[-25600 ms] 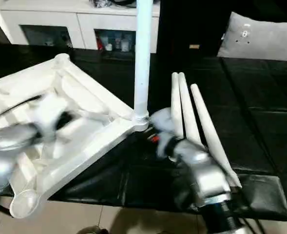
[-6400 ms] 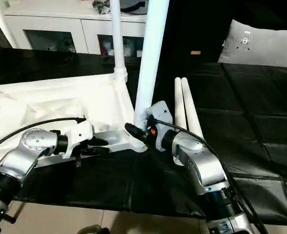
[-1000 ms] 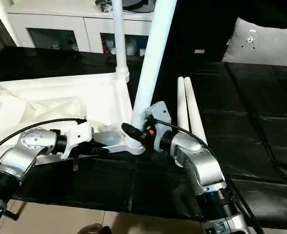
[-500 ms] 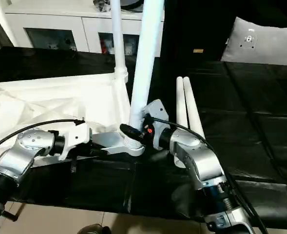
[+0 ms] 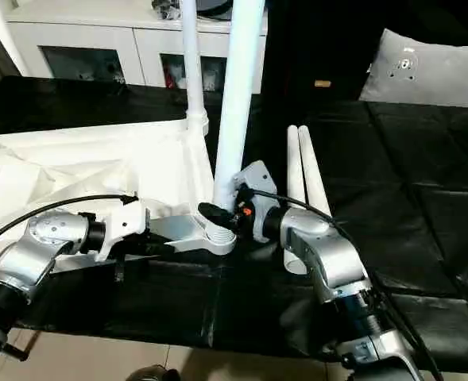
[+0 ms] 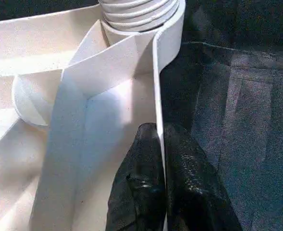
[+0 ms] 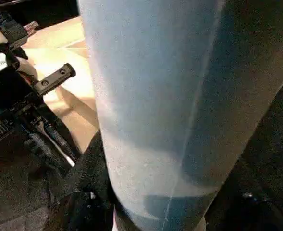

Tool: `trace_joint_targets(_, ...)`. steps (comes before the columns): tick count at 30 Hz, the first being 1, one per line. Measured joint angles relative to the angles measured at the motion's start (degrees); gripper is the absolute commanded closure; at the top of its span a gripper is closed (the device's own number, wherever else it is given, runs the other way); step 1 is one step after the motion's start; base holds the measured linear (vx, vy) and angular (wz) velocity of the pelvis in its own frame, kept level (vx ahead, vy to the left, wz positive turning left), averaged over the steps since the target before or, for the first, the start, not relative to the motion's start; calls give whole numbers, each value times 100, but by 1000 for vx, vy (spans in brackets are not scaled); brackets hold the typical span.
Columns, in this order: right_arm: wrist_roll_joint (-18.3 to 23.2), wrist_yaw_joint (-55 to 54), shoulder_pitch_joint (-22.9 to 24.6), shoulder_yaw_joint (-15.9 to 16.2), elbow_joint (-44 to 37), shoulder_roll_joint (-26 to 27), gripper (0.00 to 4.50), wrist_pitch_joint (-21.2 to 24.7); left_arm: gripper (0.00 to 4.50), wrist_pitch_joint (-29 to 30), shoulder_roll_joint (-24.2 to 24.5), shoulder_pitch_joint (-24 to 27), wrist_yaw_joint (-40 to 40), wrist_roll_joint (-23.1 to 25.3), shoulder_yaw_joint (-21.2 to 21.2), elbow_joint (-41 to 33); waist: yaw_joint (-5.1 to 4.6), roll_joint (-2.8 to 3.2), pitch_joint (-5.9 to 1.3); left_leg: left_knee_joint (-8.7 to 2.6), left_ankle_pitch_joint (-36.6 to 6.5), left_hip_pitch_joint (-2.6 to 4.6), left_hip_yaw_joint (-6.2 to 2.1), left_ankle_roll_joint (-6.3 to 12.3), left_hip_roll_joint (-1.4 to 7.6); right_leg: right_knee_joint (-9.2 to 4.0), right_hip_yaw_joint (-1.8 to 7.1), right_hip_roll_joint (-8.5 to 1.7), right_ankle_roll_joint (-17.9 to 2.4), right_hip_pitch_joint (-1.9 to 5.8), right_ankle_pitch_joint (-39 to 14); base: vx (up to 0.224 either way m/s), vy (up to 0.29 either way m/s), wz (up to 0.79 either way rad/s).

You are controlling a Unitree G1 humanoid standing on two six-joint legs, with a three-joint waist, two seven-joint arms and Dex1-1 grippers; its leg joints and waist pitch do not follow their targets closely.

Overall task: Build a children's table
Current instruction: Insert table leg to table base

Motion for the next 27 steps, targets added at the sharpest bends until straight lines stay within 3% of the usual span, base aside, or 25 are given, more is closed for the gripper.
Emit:
trace_joint_targets(10,-63,171,-202,75,311,15,261,-17,450,-6,16,29,12,61,-2,-56,-5,-50,-23,1,0,1,0,0,4,1,-2,2,0,0,0,0,0,0)
trace_joint_targets(22,538,271,203,-519,515,222,261,-241,450,82,14,94,-8,60,-23,-209,33,-50,-24,2,0,1,2,1,4,-1,-3,1,-4,4,-2,0,0,0)
trace_joint_targets(27,686,262,609,-753,559,350,261,-697,450,98,-4,94,2,59,-44,-208,32,-43,-27,3,-1,9,2,1,5,-3,-5,0,-4,14,-2,0,0,0)
